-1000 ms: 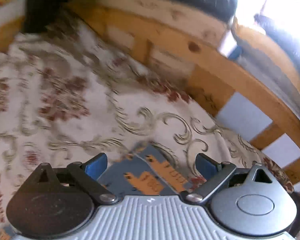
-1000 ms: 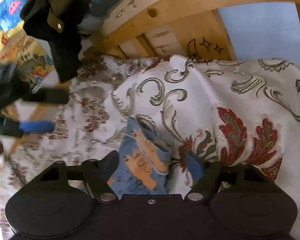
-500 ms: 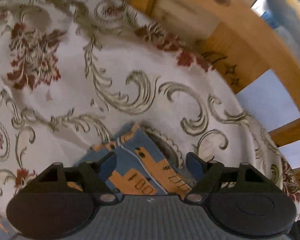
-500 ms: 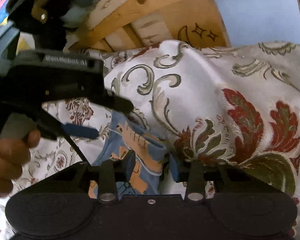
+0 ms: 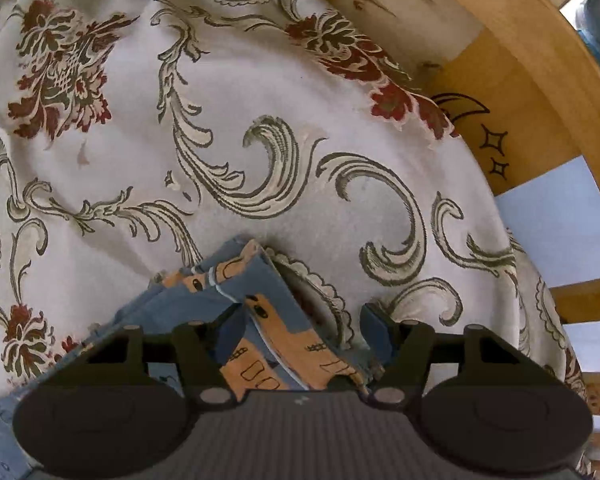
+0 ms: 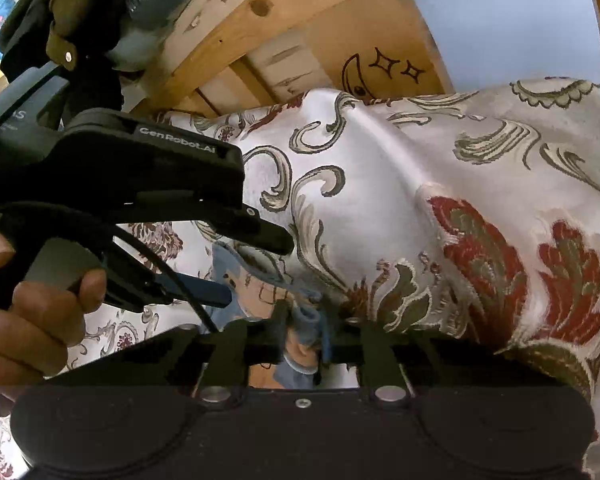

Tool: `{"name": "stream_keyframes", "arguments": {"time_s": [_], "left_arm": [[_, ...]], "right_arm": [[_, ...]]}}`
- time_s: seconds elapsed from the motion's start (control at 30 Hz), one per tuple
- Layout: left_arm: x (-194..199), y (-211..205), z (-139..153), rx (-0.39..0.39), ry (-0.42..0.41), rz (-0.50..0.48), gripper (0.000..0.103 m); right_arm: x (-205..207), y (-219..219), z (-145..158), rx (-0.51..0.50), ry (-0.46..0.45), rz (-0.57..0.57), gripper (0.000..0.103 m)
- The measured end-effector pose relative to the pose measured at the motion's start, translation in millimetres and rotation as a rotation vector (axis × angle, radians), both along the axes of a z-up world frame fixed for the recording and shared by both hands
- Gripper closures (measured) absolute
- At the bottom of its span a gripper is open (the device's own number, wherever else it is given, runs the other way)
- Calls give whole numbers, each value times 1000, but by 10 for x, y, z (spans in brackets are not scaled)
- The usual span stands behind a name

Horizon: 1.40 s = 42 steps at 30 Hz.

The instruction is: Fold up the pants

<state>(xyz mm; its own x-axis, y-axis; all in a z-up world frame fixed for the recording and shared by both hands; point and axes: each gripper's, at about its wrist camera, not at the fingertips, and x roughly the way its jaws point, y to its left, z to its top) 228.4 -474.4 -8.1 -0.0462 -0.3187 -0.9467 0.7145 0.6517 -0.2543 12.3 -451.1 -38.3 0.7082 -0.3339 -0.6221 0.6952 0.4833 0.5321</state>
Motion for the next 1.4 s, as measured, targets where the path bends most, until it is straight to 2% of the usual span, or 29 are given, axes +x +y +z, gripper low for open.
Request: {"name": "stream_keyframes", "arguments": {"time_s": [0.1,0.27,0.5,0.7,0.73,0.83,0.9,0.97,1.13,1.3,1.4], "left_arm": [[15,14,-13,-4,4,23,34],[55,52,-12,3,13,41,34],[103,-44,16,52,15,54,36],[121,-142,49,114,8,72,45],[121,-142,55,121,3,77,49],[122,-110,70,148,-18,96,79],[135,-49,100,143,-22,123,84],[149,53,160,116,-17,145,87],[175,478,360,-32,27,202,88],[108,1117,536,-243,61,226,88],[121,1465,564,-330,46,239,88]], "right_arm": [[2,65,53,-40,-2,21,91],[24,310,209,-179,9,97,91],[96,514,297,-295,47,172,91],[154,648,331,-375,69,238,91],[158,669,333,-386,73,247,91],[182,733,345,-414,83,271,91],[189,759,357,-428,85,283,91],[177,809,381,-452,87,292,91],[75,1011,490,-549,67,330,92],[-31,1375,616,-717,54,411,92],[-35,1636,636,-825,62,480,92]]}}
